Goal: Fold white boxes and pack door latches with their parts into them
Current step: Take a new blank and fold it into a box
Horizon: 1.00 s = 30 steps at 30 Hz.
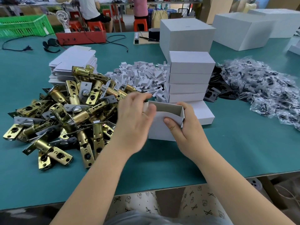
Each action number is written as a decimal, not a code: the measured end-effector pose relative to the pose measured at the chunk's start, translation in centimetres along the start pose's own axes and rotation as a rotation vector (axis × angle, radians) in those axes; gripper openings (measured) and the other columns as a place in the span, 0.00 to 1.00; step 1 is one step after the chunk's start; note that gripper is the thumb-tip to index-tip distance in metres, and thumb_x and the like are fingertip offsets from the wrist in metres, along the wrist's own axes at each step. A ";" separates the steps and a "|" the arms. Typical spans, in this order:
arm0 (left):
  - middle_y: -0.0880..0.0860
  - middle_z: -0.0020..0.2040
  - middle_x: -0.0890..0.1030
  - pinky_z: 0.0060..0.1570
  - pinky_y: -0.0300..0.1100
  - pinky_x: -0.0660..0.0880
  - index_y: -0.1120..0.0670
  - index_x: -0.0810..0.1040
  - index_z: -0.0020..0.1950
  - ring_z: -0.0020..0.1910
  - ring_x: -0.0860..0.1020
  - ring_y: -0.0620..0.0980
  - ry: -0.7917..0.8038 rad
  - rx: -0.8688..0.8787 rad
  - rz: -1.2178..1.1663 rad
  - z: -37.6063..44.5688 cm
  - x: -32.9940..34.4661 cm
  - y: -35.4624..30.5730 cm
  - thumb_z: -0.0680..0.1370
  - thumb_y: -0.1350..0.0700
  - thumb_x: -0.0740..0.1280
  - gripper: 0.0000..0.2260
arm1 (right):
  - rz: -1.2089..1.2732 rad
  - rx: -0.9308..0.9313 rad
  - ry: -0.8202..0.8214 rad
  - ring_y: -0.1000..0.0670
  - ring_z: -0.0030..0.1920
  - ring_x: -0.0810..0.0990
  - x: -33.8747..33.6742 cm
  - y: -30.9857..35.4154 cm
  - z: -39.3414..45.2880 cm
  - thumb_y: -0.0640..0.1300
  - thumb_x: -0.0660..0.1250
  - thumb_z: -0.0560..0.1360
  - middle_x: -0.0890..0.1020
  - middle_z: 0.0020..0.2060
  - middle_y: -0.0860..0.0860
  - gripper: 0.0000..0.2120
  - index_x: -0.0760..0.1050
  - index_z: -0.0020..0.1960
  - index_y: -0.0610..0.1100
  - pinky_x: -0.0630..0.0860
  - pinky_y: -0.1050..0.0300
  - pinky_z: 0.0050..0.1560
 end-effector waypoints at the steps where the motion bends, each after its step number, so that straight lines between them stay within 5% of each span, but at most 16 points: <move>1: 0.44 0.60 0.70 0.63 0.34 0.59 0.52 0.72 0.69 0.63 0.65 0.42 -0.034 -0.012 0.003 0.5 -1.1 0.0 0.76 0.27 0.42 0.39 | -0.009 0.008 0.001 0.57 0.50 0.72 0.0 0.0 0.0 0.57 0.60 0.74 0.73 0.51 0.57 0.22 0.64 0.63 0.47 0.69 0.70 0.47; 4: 0.50 0.58 0.79 0.60 0.48 0.68 0.51 0.78 0.64 0.60 0.73 0.52 -0.194 -0.092 0.369 1.6 -4.5 1.1 0.80 0.40 0.59 0.21 | -0.024 0.028 0.010 0.55 0.51 0.72 0.0 0.0 -0.1 0.57 0.60 0.74 0.74 0.53 0.54 0.23 0.64 0.64 0.48 0.69 0.70 0.48; 6: 0.56 0.61 0.79 0.55 0.54 0.72 0.49 0.78 0.66 0.60 0.73 0.60 -0.155 -0.253 0.702 1.8 -6.3 2.6 0.80 0.46 0.64 0.16 | -0.035 0.031 0.007 0.56 0.51 0.72 -0.1 -0.1 -0.1 0.57 0.60 0.74 0.74 0.53 0.54 0.24 0.65 0.65 0.46 0.69 0.71 0.48; 8: 0.58 0.59 0.79 0.48 0.55 0.74 0.50 0.78 0.66 0.58 0.73 0.62 -0.094 -0.362 0.787 1.6 -7.2 3.6 0.79 0.49 0.65 0.15 | -0.046 0.036 0.004 0.58 0.50 0.71 -0.1 -0.1 0.0 0.58 0.60 0.74 0.73 0.52 0.55 0.25 0.65 0.66 0.45 0.68 0.73 0.47; 12: 0.58 0.53 0.81 0.44 0.53 0.73 0.53 0.80 0.60 0.52 0.76 0.62 -0.129 -0.311 0.891 0.7 -7.0 4.3 0.77 0.52 0.70 0.13 | -0.055 0.042 0.005 0.59 0.50 0.71 0.0 -0.2 0.1 0.58 0.60 0.74 0.73 0.52 0.56 0.26 0.65 0.66 0.45 0.69 0.73 0.47; 17: 0.63 0.53 0.79 0.48 0.57 0.70 0.58 0.80 0.62 0.53 0.74 0.65 -0.125 -0.286 0.918 0.5 -6.7 4.8 0.78 0.56 0.69 0.13 | -0.050 0.054 0.001 0.54 0.52 0.73 0.0 0.0 0.0 0.59 0.60 0.74 0.75 0.54 0.53 0.27 0.65 0.67 0.44 0.71 0.62 0.49; 23: 0.66 0.53 0.76 0.49 0.59 0.71 0.63 0.76 0.60 0.52 0.73 0.66 -0.240 -0.242 0.847 0.0 -6.8 4.5 0.78 0.60 0.67 0.12 | -0.045 0.059 -0.002 0.56 0.51 0.72 -0.1 0.1 0.0 0.59 0.60 0.73 0.74 0.52 0.57 0.27 0.66 0.67 0.45 0.71 0.66 0.47; 30: 0.57 0.54 0.79 0.52 0.52 0.73 0.56 0.78 0.59 0.49 0.75 0.52 -0.393 -0.315 0.423 0.4 -9.0 4.8 0.78 0.55 0.68 0.11 | -0.007 0.081 -0.006 0.58 0.51 0.74 0.0 0.0 0.1 0.60 0.61 0.73 0.73 0.50 0.64 0.24 0.65 0.64 0.51 0.74 0.60 0.49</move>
Point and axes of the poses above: each hand's wrist, its own z-axis towards the middle knuckle, its own x-axis out of the palm, y = z × x, the point moved 1 cm from there along z, towards the middle knuckle
